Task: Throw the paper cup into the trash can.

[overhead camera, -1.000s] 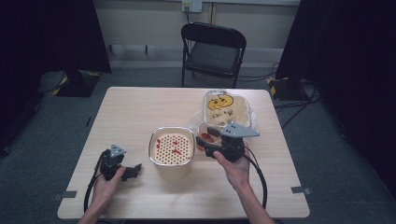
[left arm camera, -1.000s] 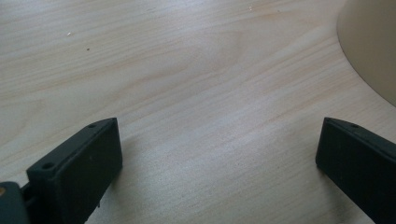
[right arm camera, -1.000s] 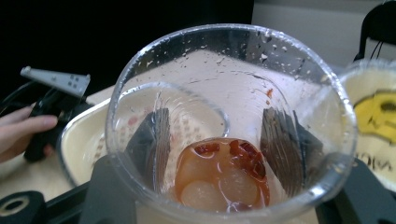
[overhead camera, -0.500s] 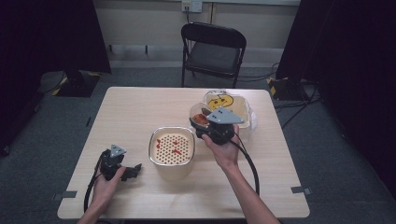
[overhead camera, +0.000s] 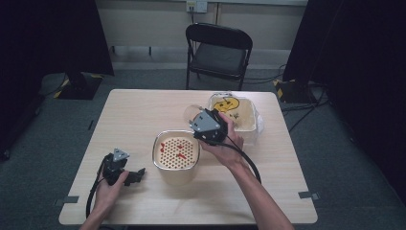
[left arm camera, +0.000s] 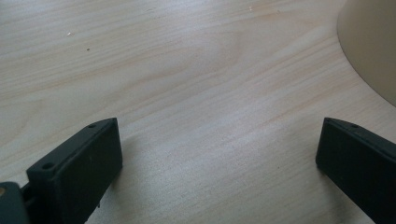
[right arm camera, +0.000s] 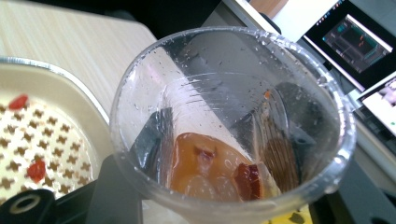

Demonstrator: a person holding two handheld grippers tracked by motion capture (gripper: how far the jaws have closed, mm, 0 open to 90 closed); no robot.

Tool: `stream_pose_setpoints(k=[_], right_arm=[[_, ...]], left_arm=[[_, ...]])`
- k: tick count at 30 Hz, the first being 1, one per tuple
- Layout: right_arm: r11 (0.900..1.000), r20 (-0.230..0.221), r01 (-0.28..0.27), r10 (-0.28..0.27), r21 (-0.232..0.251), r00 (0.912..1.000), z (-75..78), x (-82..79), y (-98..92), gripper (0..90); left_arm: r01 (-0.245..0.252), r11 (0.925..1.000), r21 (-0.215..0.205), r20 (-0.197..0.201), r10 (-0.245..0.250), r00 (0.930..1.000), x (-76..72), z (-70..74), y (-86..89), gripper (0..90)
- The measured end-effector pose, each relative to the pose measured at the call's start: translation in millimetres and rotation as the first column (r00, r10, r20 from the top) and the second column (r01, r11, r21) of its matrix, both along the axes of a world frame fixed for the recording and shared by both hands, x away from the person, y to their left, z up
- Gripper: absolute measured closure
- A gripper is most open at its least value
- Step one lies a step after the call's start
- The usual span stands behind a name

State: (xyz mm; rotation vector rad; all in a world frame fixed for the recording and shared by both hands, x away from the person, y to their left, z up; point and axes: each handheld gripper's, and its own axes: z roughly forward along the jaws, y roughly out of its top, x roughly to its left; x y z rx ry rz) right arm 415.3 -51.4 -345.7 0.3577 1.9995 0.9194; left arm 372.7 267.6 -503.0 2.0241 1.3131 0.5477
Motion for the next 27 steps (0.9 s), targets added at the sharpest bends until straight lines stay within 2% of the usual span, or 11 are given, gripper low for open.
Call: stream_pose_setpoints(k=[2, 4, 6, 11, 14, 20, 22, 23, 24, 27], right_arm=[[0.999, 0.018, 0.0, 0.001, -0.054, 0.9998, -1.6, -2.4, 5.0, 47.8], [0.996, 0.012, -0.013, 0.014, -0.086, 0.9998, -2.5, -3.6, 7.9, 48.4], [0.992, 0.028, -0.011, 0.014, -0.126, 0.9995, -4.7, -5.8, 10.7, 48.6], [0.968, 0.082, 0.003, 0.018, -0.252, 0.9965, -10.3, -10.8, 18.7, 48.7], [0.946, 0.116, 0.008, 0.031, -0.325, 0.9928, -12.3, -13.9, 23.5, 48.9], [0.894, 0.181, 0.022, 0.067, -0.448, 0.9811, -16.1, -21.0, 35.2, 48.9], [0.869, 0.207, 0.037, 0.077, -0.493, 0.9752, -18.9, -23.1, 38.1, 49.1], [0.851, 0.224, 0.036, 0.096, -0.523, 0.9699, -19.8, -22.7, 39.0, 49.1], [0.838, 0.229, 0.038, 0.105, -0.544, 0.9679, -21.0, -23.5, 40.2, 49.2], [0.809, 0.249, 0.05, 0.12, -0.585, 0.9609, -22.9, -26.3, 42.8, 49.8]], left_arm=[[0.0, 1.0, 0.0, 0.0, 0.0, 1.0, 0.0, 0.1, 0.0, 0.0], [0.0, 1.0, 0.0, -0.001, 0.0, 1.0, 0.0, 0.1, 0.0, 0.0], [0.0, 1.0, 0.0, 0.0, 0.0, 1.0, 0.0, 0.0, 0.0, 0.0], [0.0, 1.0, 0.0, 0.0, 0.0, 1.0, 0.0, 0.0, 0.0, 0.0], [0.0, 1.0, -0.001, -0.001, 0.0, 1.0, 0.0, 0.0, 0.0, 0.0], [0.0, 1.0, 0.0, 0.0, 0.0, 1.0, 0.0, 0.0, 0.0, 0.0], [0.0, 1.0, 0.0, 0.0, 0.0, 1.0, 0.0, 0.0, 0.0, 0.0], [0.0, 1.0, 0.0, -0.001, 0.0, 1.0, 0.0, 0.0, 0.0, 0.0], [0.0, 1.0, 0.0, 0.0, 0.0, 1.0, 0.0, 0.0, 0.0, 0.0], [0.0, 1.0, 0.0, 0.0, 0.0, 1.0, 0.0, 0.1, 0.0, 0.0]])
